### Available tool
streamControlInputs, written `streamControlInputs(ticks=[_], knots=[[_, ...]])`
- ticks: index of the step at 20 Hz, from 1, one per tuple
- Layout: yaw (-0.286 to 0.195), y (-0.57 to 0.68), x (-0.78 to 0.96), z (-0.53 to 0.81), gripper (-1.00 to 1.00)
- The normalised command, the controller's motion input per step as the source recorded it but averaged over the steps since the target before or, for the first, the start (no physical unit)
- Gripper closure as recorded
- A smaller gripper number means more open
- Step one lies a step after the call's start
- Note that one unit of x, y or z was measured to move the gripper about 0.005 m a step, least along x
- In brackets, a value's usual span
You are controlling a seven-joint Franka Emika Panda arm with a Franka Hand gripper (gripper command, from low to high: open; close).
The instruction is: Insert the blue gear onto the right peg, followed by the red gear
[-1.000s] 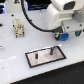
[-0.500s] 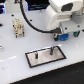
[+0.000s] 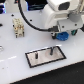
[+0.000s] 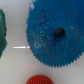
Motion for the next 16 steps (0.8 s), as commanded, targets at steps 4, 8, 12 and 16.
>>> streamControlInputs(ticks=[4,8,12,16], knots=[[0.0,0.0,-0.22,-0.08,1.0],[0.0,0.0,-0.12,0.02,1.0],[0.0,-0.04,0.02,0.21,1.0],[0.0,-0.07,0.2,0.34,1.0]])
